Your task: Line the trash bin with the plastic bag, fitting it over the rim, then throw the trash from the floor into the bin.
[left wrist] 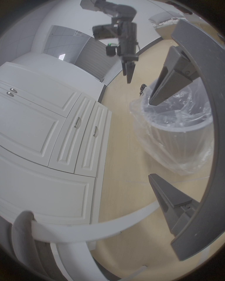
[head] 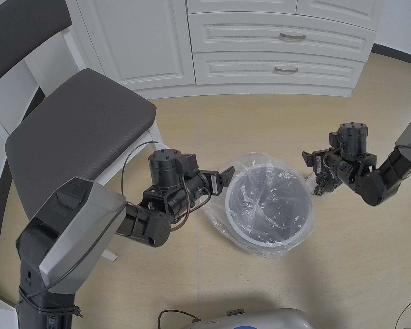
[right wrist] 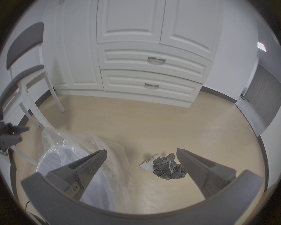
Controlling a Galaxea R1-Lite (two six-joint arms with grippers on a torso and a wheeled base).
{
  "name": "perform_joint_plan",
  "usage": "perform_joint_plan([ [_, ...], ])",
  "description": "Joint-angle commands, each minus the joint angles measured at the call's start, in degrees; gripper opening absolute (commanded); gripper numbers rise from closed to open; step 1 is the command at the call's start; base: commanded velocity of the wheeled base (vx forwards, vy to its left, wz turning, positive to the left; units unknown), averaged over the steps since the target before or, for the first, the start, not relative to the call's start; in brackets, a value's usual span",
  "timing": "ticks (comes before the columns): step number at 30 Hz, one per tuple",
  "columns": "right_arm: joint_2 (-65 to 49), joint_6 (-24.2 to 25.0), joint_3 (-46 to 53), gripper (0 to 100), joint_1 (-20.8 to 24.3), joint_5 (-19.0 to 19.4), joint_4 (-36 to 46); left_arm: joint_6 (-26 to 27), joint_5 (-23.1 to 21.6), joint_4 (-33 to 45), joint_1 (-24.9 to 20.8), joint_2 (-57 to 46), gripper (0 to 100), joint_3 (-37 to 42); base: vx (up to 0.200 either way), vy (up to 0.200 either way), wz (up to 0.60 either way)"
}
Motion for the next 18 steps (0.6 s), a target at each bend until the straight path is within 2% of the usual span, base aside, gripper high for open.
perform_joint_plan([
  [1, 10.3, 0.6, 6.5, 100, -0.4, 2.2, -16.9, 2.3, 2.6, 11.3, -1.1, 9.5, 100, -17.7, 0.0, 0.0, 0.0],
  [5, 20.5, 3.2, -3.5, 100, 1.2, 2.2, -17.5, 2.2, 2.6, 11.0, -1.0, 9.1, 100, -17.7, 0.0, 0.0, 0.0],
  [9, 25.2, 5.9, -8.9, 100, 2.0, 2.8, -16.1, 2.2, 3.1, 10.7, -0.9, 7.3, 100, -15.5, 0.0, 0.0, 0.0],
  [14, 22.9, 7.3, -6.3, 100, 1.9, 5.3, -14.1, 2.3, 3.8, 8.3, -1.1, 6.1, 100, -13.3, 0.0, 0.0, 0.0],
  [16, 19.7, 7.6, -0.8, 100, 1.4, 10.5, -14.1, 2.3, 3.8, 7.2, -1.4, 5.9, 100, -12.2, 0.0, 0.0, 0.0],
  [18, 18.9, 7.6, 0.6, 100, 1.3, 11.8, -14.4, 2.3, 3.8, 7.1, -1.6, 5.9, 100, -11.9, 0.0, 0.0, 0.0],
])
